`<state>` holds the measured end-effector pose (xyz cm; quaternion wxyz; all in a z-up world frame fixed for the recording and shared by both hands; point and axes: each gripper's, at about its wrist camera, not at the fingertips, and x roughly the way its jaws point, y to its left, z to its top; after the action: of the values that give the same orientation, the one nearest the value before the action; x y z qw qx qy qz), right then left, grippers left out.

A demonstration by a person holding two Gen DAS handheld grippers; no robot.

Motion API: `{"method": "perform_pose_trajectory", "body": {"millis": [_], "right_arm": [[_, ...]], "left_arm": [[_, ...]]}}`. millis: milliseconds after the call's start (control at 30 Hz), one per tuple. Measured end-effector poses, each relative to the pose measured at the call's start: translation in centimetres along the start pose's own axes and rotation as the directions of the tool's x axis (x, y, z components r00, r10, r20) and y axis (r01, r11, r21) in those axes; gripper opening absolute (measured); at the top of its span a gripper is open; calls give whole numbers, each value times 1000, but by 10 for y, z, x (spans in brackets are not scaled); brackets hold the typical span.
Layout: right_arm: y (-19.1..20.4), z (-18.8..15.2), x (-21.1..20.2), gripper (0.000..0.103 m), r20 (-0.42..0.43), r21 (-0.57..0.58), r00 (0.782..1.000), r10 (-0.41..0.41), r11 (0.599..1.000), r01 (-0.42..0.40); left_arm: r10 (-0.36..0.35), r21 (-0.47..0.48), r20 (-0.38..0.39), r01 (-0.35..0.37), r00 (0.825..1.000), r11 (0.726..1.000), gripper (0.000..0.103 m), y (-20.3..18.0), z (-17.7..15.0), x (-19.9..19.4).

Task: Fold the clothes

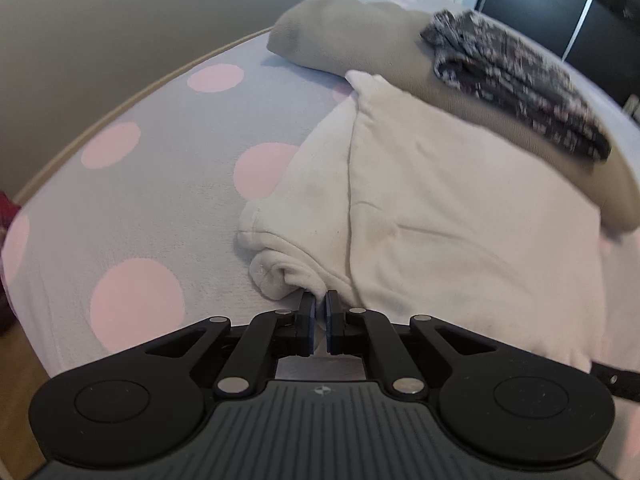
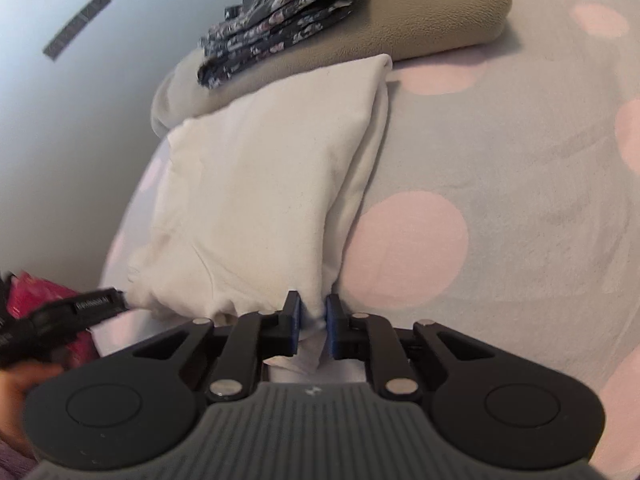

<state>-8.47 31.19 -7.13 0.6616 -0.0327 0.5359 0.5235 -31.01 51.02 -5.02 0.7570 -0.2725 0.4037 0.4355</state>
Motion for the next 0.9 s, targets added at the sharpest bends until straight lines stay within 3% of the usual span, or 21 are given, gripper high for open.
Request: {"method": "perform_pose_trajectory", "body": {"millis": [367, 600, 767, 900], "right_arm": [[-1, 3, -18, 20, -7, -72, 1000, -3, 997, 3], [14, 5, -55, 20, 104, -222, 992, -77, 970, 98], [34, 7, -82, 22, 206, -352, 974, -98, 921, 168], [51, 9, -98, 33, 267, -424, 956, -125, 875, 233]], "left_arm": [[39, 32, 6, -40, 999, 999, 8, -9, -1, -12], [120, 73, 82, -126, 989, 989, 9, -19, -10, -50], [115, 85, 131, -127, 985, 988, 32, -39, -18, -90], [129, 103, 188, -150, 974, 983, 46, -67, -23, -118]]}}
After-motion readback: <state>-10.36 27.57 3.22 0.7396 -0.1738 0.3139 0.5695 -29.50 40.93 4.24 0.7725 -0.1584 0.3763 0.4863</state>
